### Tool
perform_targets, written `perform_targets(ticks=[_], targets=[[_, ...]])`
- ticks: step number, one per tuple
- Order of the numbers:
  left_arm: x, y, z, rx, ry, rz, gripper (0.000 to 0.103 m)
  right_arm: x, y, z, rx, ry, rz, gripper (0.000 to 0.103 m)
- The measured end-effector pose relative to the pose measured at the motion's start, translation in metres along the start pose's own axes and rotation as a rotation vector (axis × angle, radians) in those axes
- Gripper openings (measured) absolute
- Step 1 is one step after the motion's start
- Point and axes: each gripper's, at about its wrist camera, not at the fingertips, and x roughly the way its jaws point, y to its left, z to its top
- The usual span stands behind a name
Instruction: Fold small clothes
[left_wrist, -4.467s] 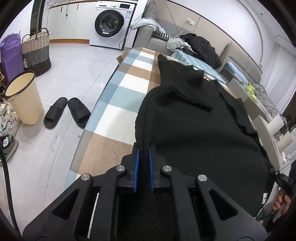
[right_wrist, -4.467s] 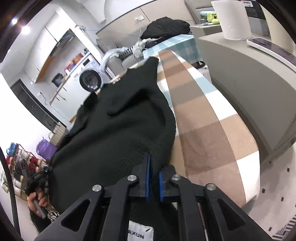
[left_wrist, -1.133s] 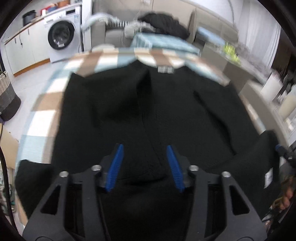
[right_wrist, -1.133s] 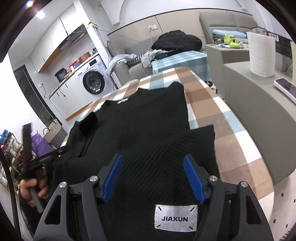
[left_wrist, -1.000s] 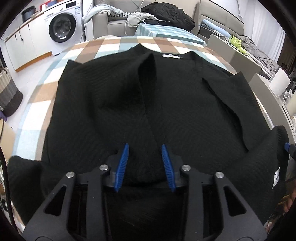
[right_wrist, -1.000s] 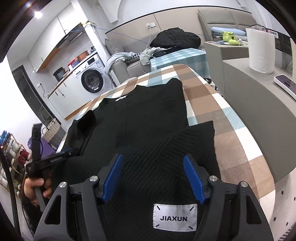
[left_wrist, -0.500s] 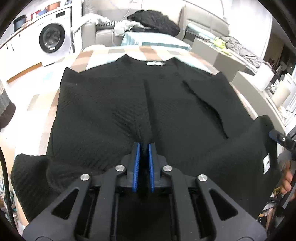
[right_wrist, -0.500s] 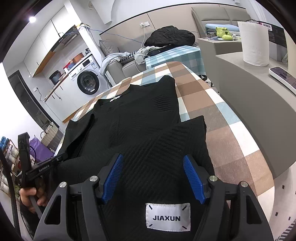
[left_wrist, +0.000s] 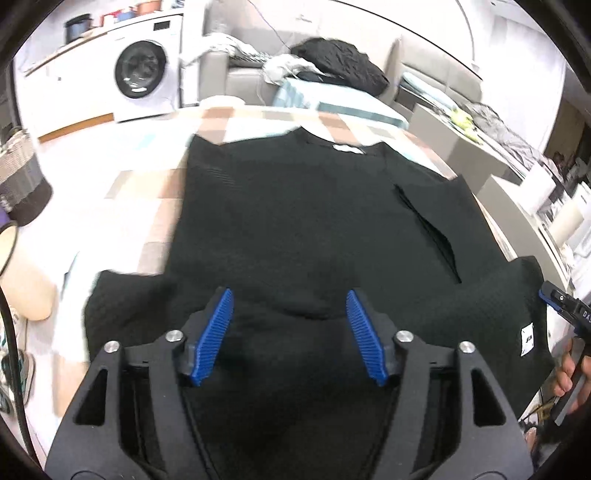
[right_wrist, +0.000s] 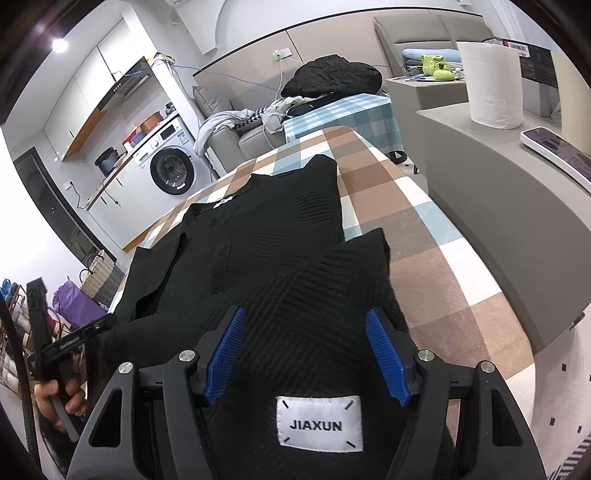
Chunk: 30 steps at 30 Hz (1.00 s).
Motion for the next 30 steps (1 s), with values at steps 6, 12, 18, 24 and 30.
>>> perform_targets(ticks=[6, 12, 18, 24, 30], targets=[[-0.042, 0.053, -0.02, -0.075, -0.067, 0.097, 0.079, -0.011, -0.021, -0.006, 0.034, -0.001, -0.018, 0.069], [-0.061, 0.088, -0.049, -0.104, -0.053, 0.136, 0.08, -0.012, -0.041, -0.018, 0.078, 0.026, -0.055, 0.069], [-0.054, 0.104, -0.071, -0.114, -0.01, 0.131, 0.079, -0.011, -0.043, -0.029, 0.059, 0.038, -0.04, 0.069], [-0.044, 0.099, -0.082, -0.104, 0.008, 0.113, 0.077, -0.014, -0.034, -0.036, 0.02, 0.018, -0.024, 0.067], [-0.038, 0.1, -0.089, -0.118, 0.026, 0.092, 0.029, -0.013, -0.037, -0.043, 0.017, 0.015, -0.033, 0.067]])
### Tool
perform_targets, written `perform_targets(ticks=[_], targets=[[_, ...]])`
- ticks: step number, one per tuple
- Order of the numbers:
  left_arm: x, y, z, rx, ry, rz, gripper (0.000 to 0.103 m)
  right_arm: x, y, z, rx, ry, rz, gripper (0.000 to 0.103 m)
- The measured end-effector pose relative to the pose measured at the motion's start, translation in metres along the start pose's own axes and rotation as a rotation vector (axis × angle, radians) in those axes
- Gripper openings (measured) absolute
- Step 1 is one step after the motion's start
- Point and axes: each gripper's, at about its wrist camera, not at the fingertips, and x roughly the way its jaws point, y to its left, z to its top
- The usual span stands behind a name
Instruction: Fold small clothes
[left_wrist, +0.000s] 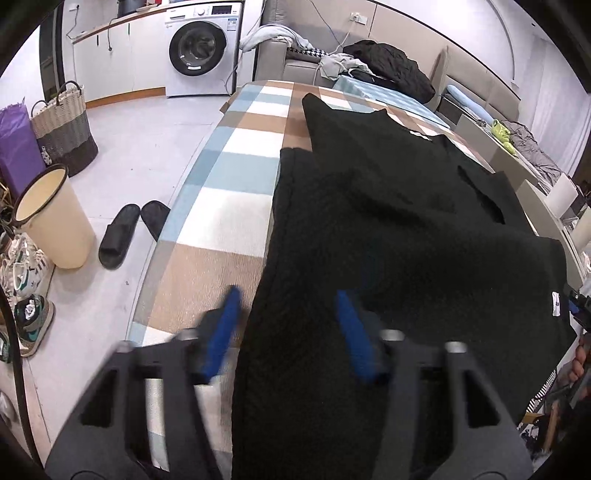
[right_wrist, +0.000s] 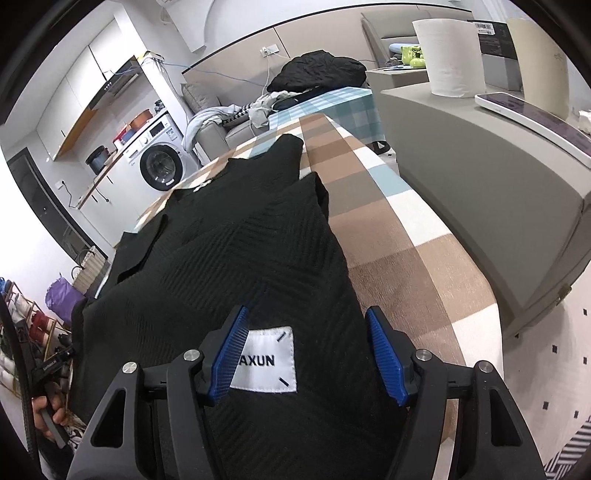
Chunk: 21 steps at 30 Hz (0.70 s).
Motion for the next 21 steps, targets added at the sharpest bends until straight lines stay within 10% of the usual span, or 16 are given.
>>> perform_targets(ticks=[3, 7, 21], targets=[[-0.002, 0.005, -0.001, -0.027, -0.022, -0.03, 0.005, 0.001, -0.002, 0.0, 0.003, -0.019, -0.009, 0.046], [-0.019, 0.006, 0.004, -0.045, -0.101, -0.043, 0.003, 0.002, -0.009, 0.003, 0.03, -0.053, -0.009, 0.007], [-0.009, -0.003, 0.09, -0.067, -0.232, -0.06, 0.003, 0.003, 0.015, 0.073, 0.106, -0.272, 0.012, 0.004]])
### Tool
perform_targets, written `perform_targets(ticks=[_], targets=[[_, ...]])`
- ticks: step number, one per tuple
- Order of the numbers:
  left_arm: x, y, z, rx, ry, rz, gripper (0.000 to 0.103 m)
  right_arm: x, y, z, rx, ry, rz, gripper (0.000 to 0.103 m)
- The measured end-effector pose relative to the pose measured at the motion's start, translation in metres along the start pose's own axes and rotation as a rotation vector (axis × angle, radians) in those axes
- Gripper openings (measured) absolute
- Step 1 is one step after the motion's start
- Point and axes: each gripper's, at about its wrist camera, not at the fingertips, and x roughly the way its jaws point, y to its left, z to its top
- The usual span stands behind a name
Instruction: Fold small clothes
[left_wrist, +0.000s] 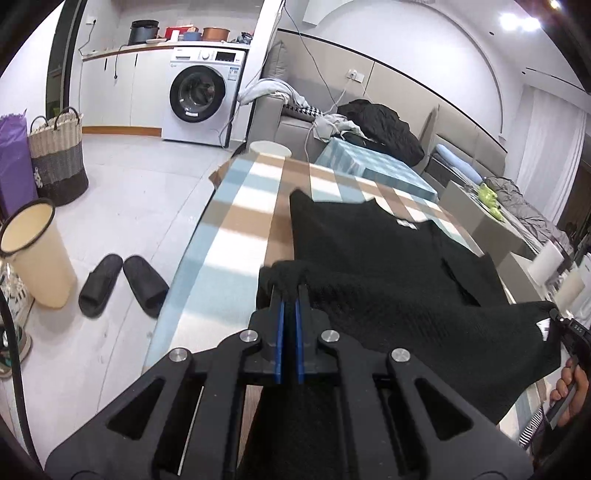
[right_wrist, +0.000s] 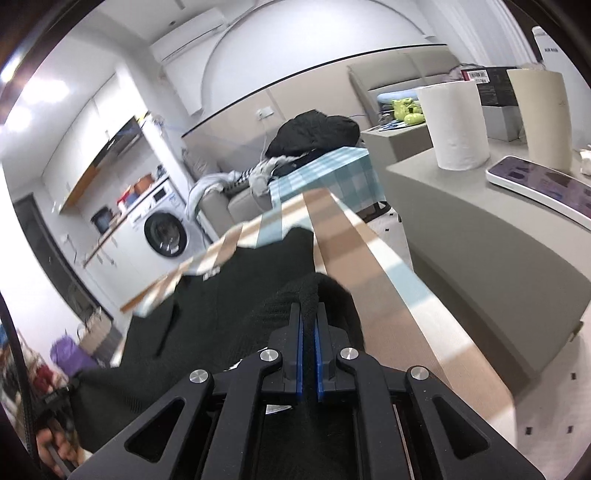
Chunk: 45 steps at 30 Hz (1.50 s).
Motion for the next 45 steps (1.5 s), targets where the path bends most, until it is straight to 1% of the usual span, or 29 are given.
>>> perform_targets(ticks=[1, 3, 4, 6, 7, 8, 9, 10, 11, 12, 13, 15, 16, 17, 19, 21, 22, 23, 24, 25, 26, 27, 28, 30, 33, 37, 41, 43, 45], targets=[[0.007, 0.0, 0.005, -0.002, 0.003, 0.008, 0.003, 0.007, 0.0, 0.003, 0.013, 0.0, -0.02, 0.004], [0.022, -0.001, 0.011, -0.001, 0.022, 0.025, 0.003, 0.021, -0.001, 0.003, 0.029, 0.029, -0.047, 0.004], [0.028, -0.001, 0.012, -0.005, 0.028, 0.025, 0.003, 0.03, -0.004, 0.001, 0.034, 0.056, -0.069, 0.004], [0.043, 0.0, 0.011, -0.007, 0.068, 0.047, 0.004, 0.042, -0.008, -0.002, 0.027, 0.12, -0.099, 0.004], [0.047, 0.002, 0.009, -0.014, 0.076, 0.055, 0.006, 0.046, -0.01, -0.004, 0.027, 0.157, -0.112, 0.009], [0.049, 0.004, 0.006, -0.02, 0.089, 0.065, 0.016, 0.047, -0.012, -0.006, 0.029, 0.176, -0.112, 0.011], [0.051, 0.006, 0.003, -0.027, 0.103, 0.082, 0.033, 0.044, -0.016, -0.009, 0.033, 0.187, -0.11, 0.014], [0.051, 0.007, 0.0, -0.035, 0.113, 0.101, 0.043, 0.039, -0.018, -0.012, 0.031, 0.188, -0.117, 0.033], [0.047, 0.009, -0.005, -0.045, 0.111, 0.107, 0.056, 0.032, -0.022, -0.016, 0.033, 0.179, -0.117, 0.05], [0.043, 0.011, -0.01, -0.048, 0.101, 0.095, 0.06, 0.027, -0.026, -0.018, 0.043, 0.173, -0.097, 0.052], [0.041, 0.011, -0.014, -0.044, 0.1, 0.079, 0.061, 0.024, -0.029, -0.02, 0.047, 0.183, -0.079, 0.052], [0.042, 0.01, -0.021, -0.032, 0.125, 0.046, 0.063, 0.025, -0.034, -0.024, 0.045, 0.225, -0.073, 0.052], [0.045, 0.008, -0.024, -0.025, 0.142, 0.036, 0.063, 0.025, -0.035, -0.026, 0.042, 0.231, -0.073, 0.052], [0.051, 0.006, -0.027, -0.021, 0.162, 0.036, 0.063, 0.028, -0.036, -0.028, 0.037, 0.24, -0.085, 0.052], [0.059, 0.004, -0.032, -0.025, 0.194, 0.035, 0.063, 0.03, -0.032, -0.028, 0.034, 0.235, -0.082, 0.053], [0.069, 0.0, -0.035, -0.039, 0.218, -0.001, 0.063, 0.034, -0.026, -0.028, 0.028, 0.239, -0.072, 0.052], [0.072, -0.001, -0.036, -0.041, 0.228, -0.005, 0.063, 0.037, -0.024, -0.028, 0.022, 0.236, -0.067, 0.051], [0.077, -0.003, -0.037, -0.042, 0.236, -0.009, 0.063, 0.04, -0.022, -0.028, 0.018, 0.242, -0.064, 0.045], [0.08, -0.005, -0.037, -0.039, 0.231, -0.014, 0.061, 0.044, -0.02, -0.028, 0.016, 0.248, -0.059, 0.043], [0.081, -0.007, -0.037, -0.036, 0.228, -0.025, 0.054, 0.047, -0.019, -0.028, 0.016, 0.25, -0.054, 0.04], [0.084, -0.009, -0.037, -0.032, 0.238, -0.04, 0.04, 0.049, -0.019, -0.027, 0.013, 0.255, -0.048, 0.032], [0.085, -0.011, -0.037, -0.025, 0.243, -0.049, 0.03, 0.052, -0.019, -0.027, 0.012, 0.261, -0.039, 0.028], [0.087, -0.013, -0.037, -0.02, 0.25, -0.059, 0.028, 0.052, -0.018, -0.027, 0.011, 0.265, -0.034, 0.021], [0.086, -0.019, -0.038, 0.011, 0.243, -0.049, 0.021, 0.054, -0.014, -0.028, -0.014, 0.272, -0.044, 0.018], [0.082, -0.025, -0.04, 0.049, 0.239, -0.035, 0.02, 0.05, -0.01, -0.029, -0.039, 0.277, -0.049, 0.015], [0.067, -0.023, -0.047, 0.054, 0.241, -0.044, 0.02, 0.046, -0.013, -0.031, -0.029, 0.291, -0.041, 0.015], [0.05, -0.019, -0.058, 0.054, 0.238, -0.046, 0.021, 0.033, -0.017, -0.036, -0.035, 0.308, -0.029, 0.015], [0.042, -0.016, -0.062, 0.049, 0.236, -0.048, 0.021, 0.023, -0.02, -0.041, -0.028, 0.313, -0.019, 0.015], [0.036, -0.011, -0.066, 0.037, 0.235, -0.051, 0.025, 0.015, -0.023, -0.045, -0.019, 0.318, -0.005, 0.015]])
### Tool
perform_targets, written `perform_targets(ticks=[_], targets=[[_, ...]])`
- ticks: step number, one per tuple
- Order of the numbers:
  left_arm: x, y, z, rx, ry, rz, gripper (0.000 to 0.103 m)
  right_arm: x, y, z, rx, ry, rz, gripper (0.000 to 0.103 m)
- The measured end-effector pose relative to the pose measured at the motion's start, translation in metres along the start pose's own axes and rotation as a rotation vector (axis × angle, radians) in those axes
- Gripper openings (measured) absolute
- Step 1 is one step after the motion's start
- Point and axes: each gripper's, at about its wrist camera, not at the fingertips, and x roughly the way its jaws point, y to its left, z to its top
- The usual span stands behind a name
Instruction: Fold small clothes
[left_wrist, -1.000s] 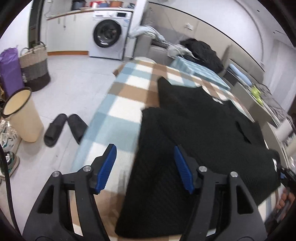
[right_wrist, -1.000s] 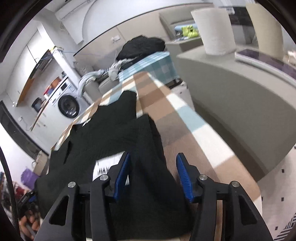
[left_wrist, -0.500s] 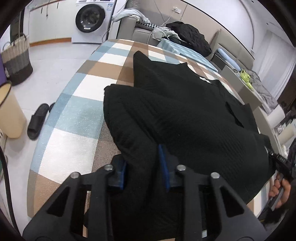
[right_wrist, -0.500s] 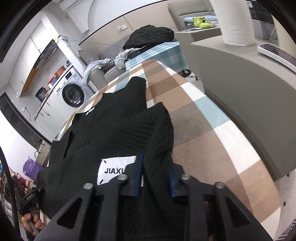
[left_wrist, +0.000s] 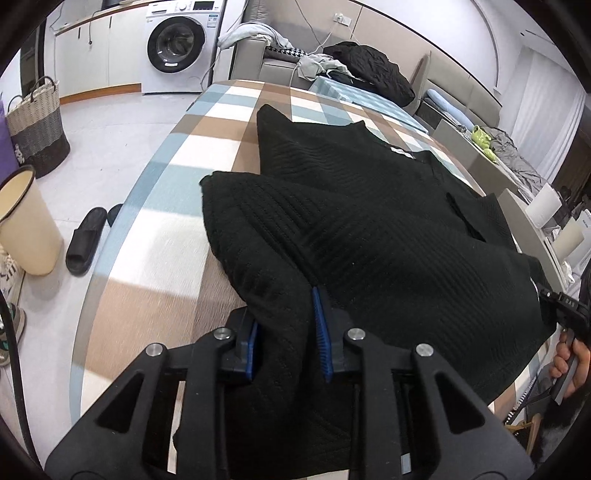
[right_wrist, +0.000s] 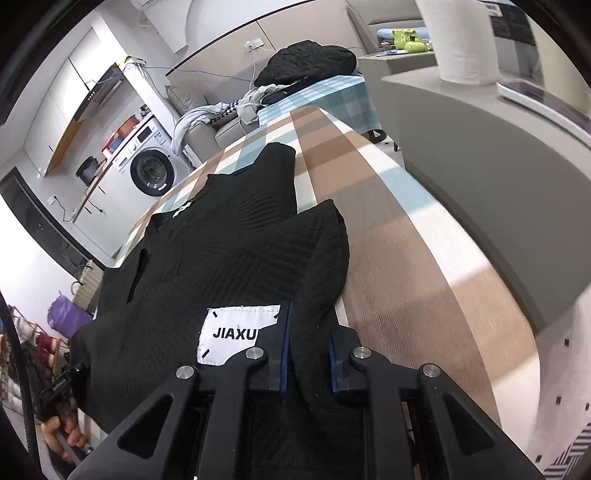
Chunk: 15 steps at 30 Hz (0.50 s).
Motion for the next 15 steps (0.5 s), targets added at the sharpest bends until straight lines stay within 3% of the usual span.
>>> perform_targets(ticks=[4, 6, 15], targets=[[-0.01, 0.009, -0.004, -0.016, -0.005, 0.026, 0.042, -0.006, -0.009, 0.001, 0.041, -0.008, 0.015, 0.025], [-0.018, 0.017, -0.007, -0.034, -0.011, 0.028, 0.059, -0.01, -0.015, 0.002, 0.057, -0.019, 0.016, 0.036], [-0.045, 0.033, -0.029, -0.035, -0.024, 0.012, 0.061, -0.028, -0.021, -0.024, 0.071, -0.089, 0.025, 0.04]])
